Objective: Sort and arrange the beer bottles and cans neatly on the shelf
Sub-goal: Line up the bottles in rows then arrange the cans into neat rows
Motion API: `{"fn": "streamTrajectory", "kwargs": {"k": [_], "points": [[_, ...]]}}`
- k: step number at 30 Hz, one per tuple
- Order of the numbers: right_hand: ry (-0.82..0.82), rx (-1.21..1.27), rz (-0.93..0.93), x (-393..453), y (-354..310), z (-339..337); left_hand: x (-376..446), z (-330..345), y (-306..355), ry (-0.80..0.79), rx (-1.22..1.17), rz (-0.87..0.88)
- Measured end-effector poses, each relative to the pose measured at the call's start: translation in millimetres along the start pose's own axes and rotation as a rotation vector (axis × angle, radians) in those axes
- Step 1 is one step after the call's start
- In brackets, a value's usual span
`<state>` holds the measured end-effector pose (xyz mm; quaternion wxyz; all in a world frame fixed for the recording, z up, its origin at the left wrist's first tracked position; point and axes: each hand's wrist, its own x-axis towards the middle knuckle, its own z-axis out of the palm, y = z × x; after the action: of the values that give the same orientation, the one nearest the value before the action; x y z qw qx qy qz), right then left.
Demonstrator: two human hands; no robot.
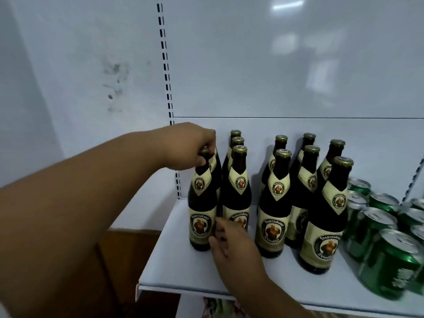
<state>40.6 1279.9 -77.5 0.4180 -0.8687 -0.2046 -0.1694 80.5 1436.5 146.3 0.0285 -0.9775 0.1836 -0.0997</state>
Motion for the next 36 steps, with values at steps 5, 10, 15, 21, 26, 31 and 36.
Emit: {"fn": "streamTrajectory", "kwargs": {"k": [5,10,15,21,26,31,36], "points": [[-0.004,-0.018,0.031,-5,-3,7,6,11,2,0.097,-0.067,0.015],[0.056,-0.058,0.045,-6,-4,11,12,12,-2,0.099,-0.078,0.065],[0.154,-0.067,0.034,-6,-11,7,10,12,-6,0.076,-0.116,0.131],[0.412,-0.119,-0.024,3,-28,-28,13,5,9,0.231,-0.107,0.236],[0.534,-0.113,-0.009,25,-45,-68,27,-4,27,0.248,-0.088,0.307],[0.613,-0.126,-0.016,31,-47,-95,47,-7,45,0.214,-0.096,0.346],[0.617,-0.199,-0.045,48,-50,-137,79,-13,65,0.128,-0.118,0.351]]}}
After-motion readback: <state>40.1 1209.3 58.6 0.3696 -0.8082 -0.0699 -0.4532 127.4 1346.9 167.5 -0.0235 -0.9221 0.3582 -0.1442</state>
